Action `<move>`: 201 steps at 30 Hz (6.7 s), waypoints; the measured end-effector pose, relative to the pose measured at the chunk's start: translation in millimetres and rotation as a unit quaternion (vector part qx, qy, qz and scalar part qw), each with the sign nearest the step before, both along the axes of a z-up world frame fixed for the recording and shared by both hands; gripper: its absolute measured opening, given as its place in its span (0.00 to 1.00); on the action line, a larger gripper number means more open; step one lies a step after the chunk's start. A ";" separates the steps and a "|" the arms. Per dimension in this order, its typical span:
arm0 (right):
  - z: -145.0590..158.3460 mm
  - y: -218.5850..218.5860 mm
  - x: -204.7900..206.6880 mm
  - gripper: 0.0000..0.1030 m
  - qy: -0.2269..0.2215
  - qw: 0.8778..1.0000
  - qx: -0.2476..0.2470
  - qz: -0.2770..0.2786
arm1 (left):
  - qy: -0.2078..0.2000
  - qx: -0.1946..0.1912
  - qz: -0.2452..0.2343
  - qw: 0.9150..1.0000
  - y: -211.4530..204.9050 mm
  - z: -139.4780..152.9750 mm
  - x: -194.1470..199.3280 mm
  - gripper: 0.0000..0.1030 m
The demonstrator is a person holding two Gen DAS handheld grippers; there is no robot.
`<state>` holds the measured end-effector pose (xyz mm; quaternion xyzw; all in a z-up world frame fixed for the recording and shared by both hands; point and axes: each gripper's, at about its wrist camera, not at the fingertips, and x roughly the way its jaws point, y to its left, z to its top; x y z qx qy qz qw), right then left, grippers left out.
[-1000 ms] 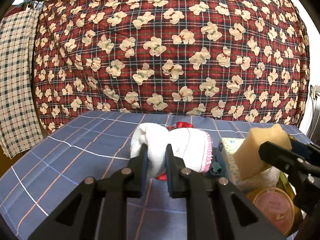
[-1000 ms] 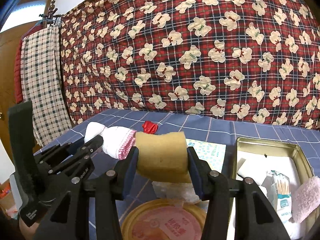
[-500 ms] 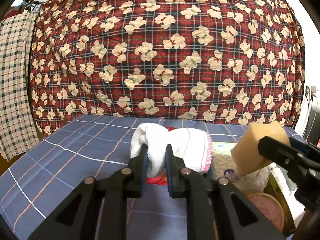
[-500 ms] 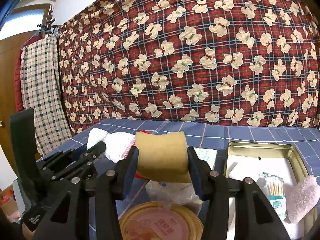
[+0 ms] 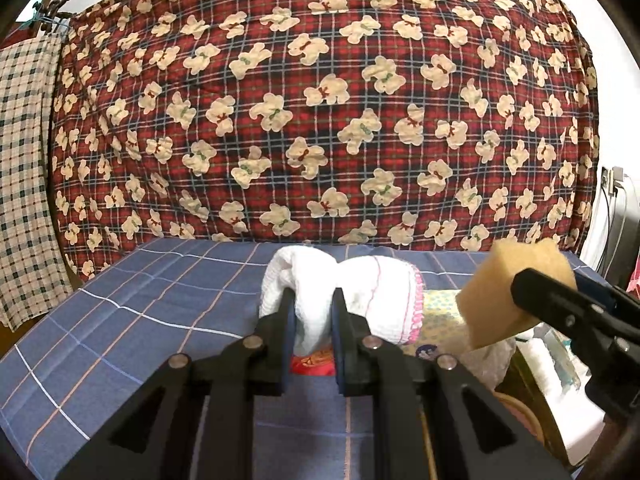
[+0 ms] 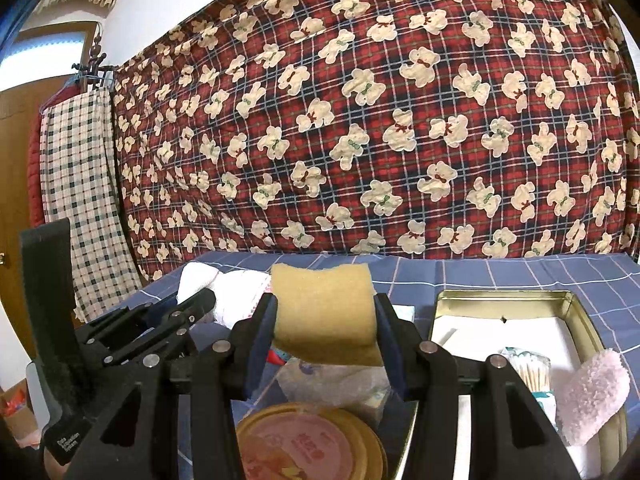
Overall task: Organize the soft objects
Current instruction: 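Carry the socks in the left tool over the tray while the right tool carries the sponge, then open the left tool to drop the socks into the tray while the right tool releases the sponge, then move the left tool to the red drawstring pouch while the right tool approaches the clear plastic bag, then close the left tool on the red pouch while the right tool grasps the clear plastic bag, then lift the red pouch with the left tool while the right tool holds the clear bag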
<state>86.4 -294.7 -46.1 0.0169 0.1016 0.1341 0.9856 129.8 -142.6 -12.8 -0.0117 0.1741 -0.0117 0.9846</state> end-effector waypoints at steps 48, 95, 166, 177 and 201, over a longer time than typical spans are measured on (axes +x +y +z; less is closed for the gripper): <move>-1.3 -117.8 -38.7 0.50 -0.016 0.995 0.049 -0.090 | 0.018 0.003 -0.123 0.992 -105.0 31.0 -16.8 0.13; -32.2 -149.8 -76.5 0.79 -0.005 0.991 0.058 -0.121 | 0.034 -0.015 -0.153 0.988 -117.9 16.9 -43.6 0.71; -0.6 31.8 55.9 0.36 0.146 0.978 -0.142 0.047 | 0.146 0.004 -0.066 0.987 28.4 -38.7 83.2 0.62; 0.7 38.3 53.2 0.36 0.138 0.980 -0.134 0.051 | 0.205 -0.003 -0.106 0.973 11.4 -53.4 110.5 0.09; 8.2 24.7 16.5 0.36 0.059 0.994 -0.066 0.057 | 0.047 -0.062 -0.061 0.995 47.5 -23.7 30.2 0.08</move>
